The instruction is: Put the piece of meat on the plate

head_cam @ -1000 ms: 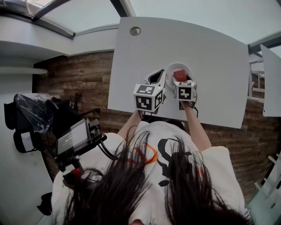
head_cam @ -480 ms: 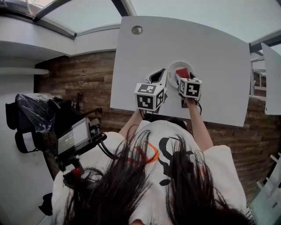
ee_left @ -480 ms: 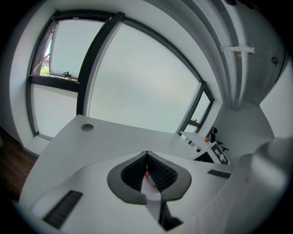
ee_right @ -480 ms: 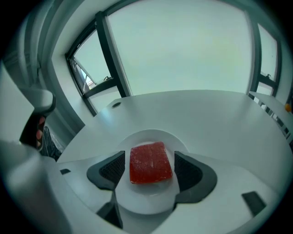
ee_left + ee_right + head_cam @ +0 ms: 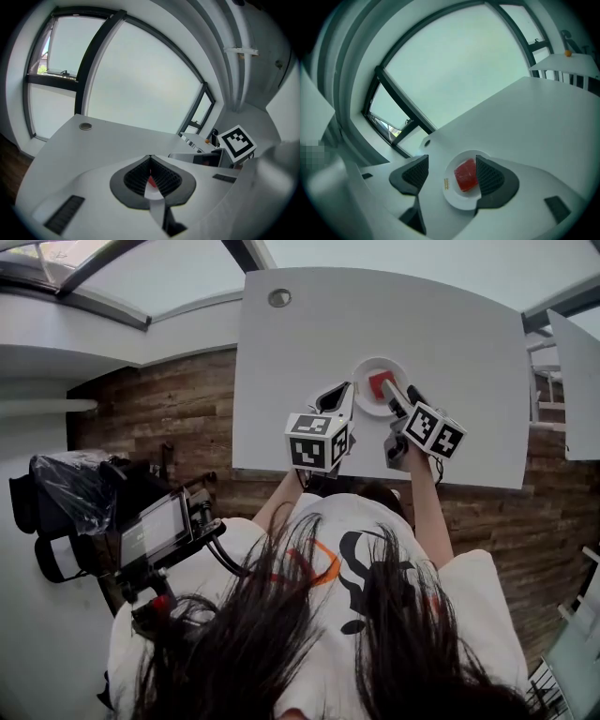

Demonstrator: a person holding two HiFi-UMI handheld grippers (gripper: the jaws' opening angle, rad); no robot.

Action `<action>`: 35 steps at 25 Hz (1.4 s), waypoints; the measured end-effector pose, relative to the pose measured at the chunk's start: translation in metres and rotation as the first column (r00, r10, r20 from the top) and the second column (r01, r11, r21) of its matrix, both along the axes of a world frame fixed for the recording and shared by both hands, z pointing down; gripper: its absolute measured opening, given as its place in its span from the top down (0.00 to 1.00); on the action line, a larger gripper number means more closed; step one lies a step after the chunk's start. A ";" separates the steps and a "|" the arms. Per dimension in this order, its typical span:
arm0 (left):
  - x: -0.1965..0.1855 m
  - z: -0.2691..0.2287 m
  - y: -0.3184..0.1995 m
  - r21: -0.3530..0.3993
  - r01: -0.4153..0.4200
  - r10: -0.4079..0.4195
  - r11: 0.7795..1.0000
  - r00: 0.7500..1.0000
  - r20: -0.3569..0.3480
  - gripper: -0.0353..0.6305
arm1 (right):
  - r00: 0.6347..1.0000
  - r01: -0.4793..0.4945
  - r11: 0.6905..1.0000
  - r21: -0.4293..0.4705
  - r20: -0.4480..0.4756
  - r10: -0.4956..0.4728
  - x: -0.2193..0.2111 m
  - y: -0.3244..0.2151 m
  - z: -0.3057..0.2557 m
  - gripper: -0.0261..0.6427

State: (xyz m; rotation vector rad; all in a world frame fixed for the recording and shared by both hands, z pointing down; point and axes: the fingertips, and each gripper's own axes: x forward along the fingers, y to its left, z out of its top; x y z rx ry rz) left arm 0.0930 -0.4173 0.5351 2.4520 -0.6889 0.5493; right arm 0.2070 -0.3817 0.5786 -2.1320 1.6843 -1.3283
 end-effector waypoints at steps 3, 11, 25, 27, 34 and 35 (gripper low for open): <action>0.008 0.001 0.011 -0.010 -0.022 0.022 1.000 1.000 -0.012 0.94 | 0.997 -0.036 0.996 0.078 0.069 0.031 -0.007 0.008 -0.023 0.48; 0.020 -0.002 0.046 -0.045 -0.070 0.068 0.997 0.997 -0.043 0.94 | 0.992 -0.080 0.990 0.118 0.102 0.068 -0.025 0.046 -0.048 0.61; 0.000 -0.009 0.114 -0.013 -0.046 0.046 0.999 0.999 -0.027 0.94 | 0.989 -0.096 0.983 0.155 0.122 0.077 -0.045 0.118 -0.056 0.94; -0.007 -0.014 0.133 0.000 -0.042 0.042 0.999 0.999 -0.028 0.94 | 0.990 -0.089 0.985 0.149 0.118 0.072 -0.054 0.136 -0.057 0.94; -0.033 -0.032 0.212 0.056 -0.039 0.042 0.998 0.998 -0.039 0.94 | 0.996 -0.046 0.983 0.177 0.089 0.031 -0.086 0.208 -0.069 0.94; -0.037 -0.036 0.223 0.062 -0.039 0.042 0.997 0.998 -0.042 0.94 | 0.996 -0.040 0.982 0.184 0.086 0.024 -0.091 0.217 -0.072 0.94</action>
